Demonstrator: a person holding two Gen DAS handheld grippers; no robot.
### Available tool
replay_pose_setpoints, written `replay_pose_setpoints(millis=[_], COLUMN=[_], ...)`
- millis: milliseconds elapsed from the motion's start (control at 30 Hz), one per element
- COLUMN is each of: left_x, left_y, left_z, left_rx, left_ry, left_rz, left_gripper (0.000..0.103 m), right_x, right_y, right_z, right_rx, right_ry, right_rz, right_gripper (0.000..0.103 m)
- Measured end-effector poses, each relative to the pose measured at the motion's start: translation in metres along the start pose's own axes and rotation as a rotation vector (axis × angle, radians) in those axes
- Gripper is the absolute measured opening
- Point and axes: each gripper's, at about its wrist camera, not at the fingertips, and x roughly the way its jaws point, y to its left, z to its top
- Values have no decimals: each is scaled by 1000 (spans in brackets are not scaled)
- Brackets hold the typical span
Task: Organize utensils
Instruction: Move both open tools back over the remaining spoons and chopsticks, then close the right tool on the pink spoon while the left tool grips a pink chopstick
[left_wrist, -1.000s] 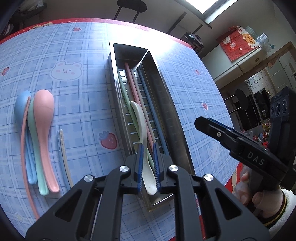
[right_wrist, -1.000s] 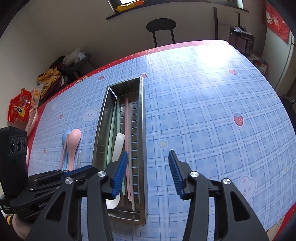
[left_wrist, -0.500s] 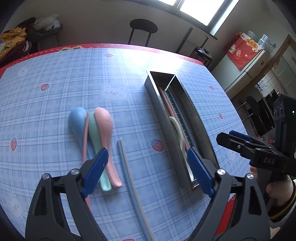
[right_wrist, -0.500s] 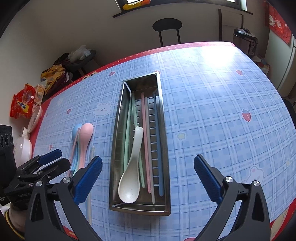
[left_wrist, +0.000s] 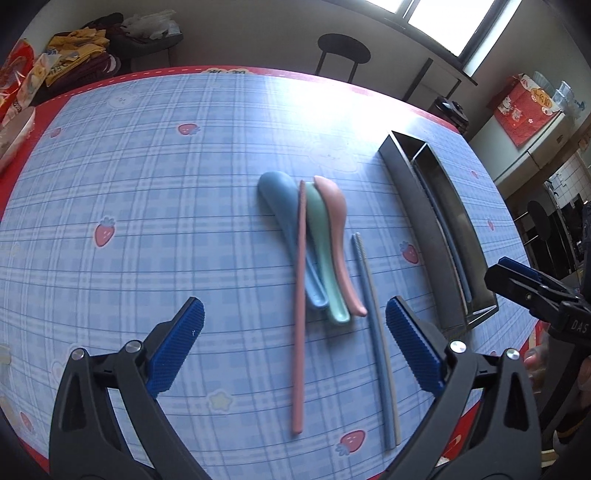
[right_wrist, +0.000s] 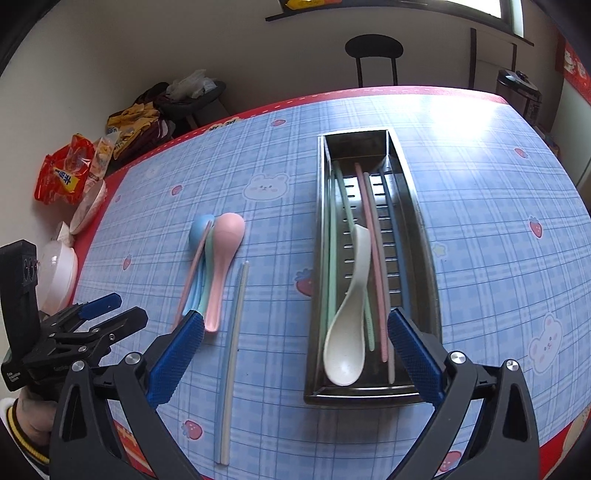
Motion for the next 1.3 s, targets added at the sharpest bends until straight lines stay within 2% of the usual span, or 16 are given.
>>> replay_pose_setpoints(millis=[267,433,600,767,833,900,1000,1067,1133,1167,1300], left_x=[-11,-21,-20,-8,-3,1,5,9,15,19,30], left_y=[24,37,37,27,25,21,15,13,13,12,9], left_z=[-13,-15,-11,-9,-9,-9,-6,-3,0,1,1], left_rx=[-14,-34,-10,21,12,13,17,12,4,1,-7], left_ry=[4,-15,1,24,29,26,9,8,14,23,46], left_rz=[11,-17,-24,-60,-91,-101,-101,-107,-112,-114,-148], left_gripper=[97,97,97,97,97,97,96,94,84,74,64], right_x=[3,9,15,20,23,27,37,45,54,58,76], right_y=[34,55,69,63,60,57,53,54,58,60,67], right_z=[-13,-14,-11,-2,4,12,23,29,32,34,36], right_rx=[-41,-102,-167,-156,-156,-145,-119,-113,-121,-127,-138], right_ry=[-27,10,35,45,47,61,81,99,116,125,170], right_rz=[12,55,35,39,51,70,95,118,129,133,139], right_gripper=[97,97,97,97,91,75,58,50,44,39,29])
